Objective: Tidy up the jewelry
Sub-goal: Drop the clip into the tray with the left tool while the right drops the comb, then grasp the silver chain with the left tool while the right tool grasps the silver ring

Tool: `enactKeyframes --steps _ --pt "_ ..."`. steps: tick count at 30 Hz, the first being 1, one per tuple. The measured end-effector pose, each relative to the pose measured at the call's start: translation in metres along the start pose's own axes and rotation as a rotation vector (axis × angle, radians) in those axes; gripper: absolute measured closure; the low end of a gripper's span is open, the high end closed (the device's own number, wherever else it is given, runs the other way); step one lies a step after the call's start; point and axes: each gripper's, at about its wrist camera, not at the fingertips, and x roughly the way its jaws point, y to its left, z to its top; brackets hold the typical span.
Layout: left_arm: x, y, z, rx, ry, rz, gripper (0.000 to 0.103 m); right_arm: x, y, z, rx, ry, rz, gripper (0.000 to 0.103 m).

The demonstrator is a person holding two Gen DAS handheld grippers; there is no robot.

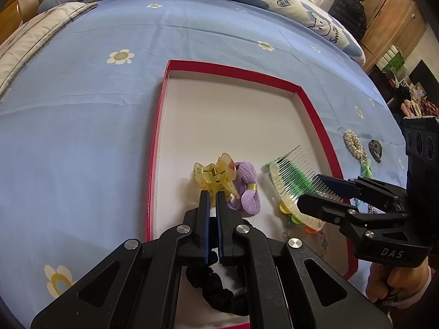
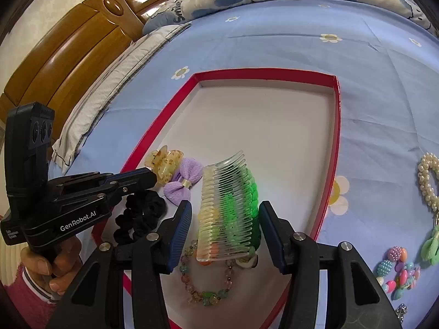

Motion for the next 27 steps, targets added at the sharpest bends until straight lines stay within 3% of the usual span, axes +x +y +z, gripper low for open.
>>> enactKeyframes --steps 2,6,10,18,27 --pt "-0.003 0.0 -0.001 -0.001 -0.001 0.001 0.098 -0.004 0.0 0.0 0.001 -0.007 0.005 0.05" --pt "-0.009 -0.001 -0.003 -0.008 -0.005 -0.001 0.084 -0.016 0.0 -0.003 0.009 -0.024 0.014 0.05" --pt "-0.017 -0.002 -0.007 -0.017 -0.014 -0.002 0.074 -0.038 -0.002 -0.012 0.032 -0.065 0.03 0.044" --pt "-0.034 -0.013 -0.014 -0.036 -0.031 -0.014 0.069 -0.087 -0.024 -0.041 0.097 -0.147 0.016 0.042" --pt "-0.056 -0.059 -0.017 0.039 -0.064 -0.064 0.062 -0.135 -0.076 -0.096 0.251 -0.199 -0.064 0.041"
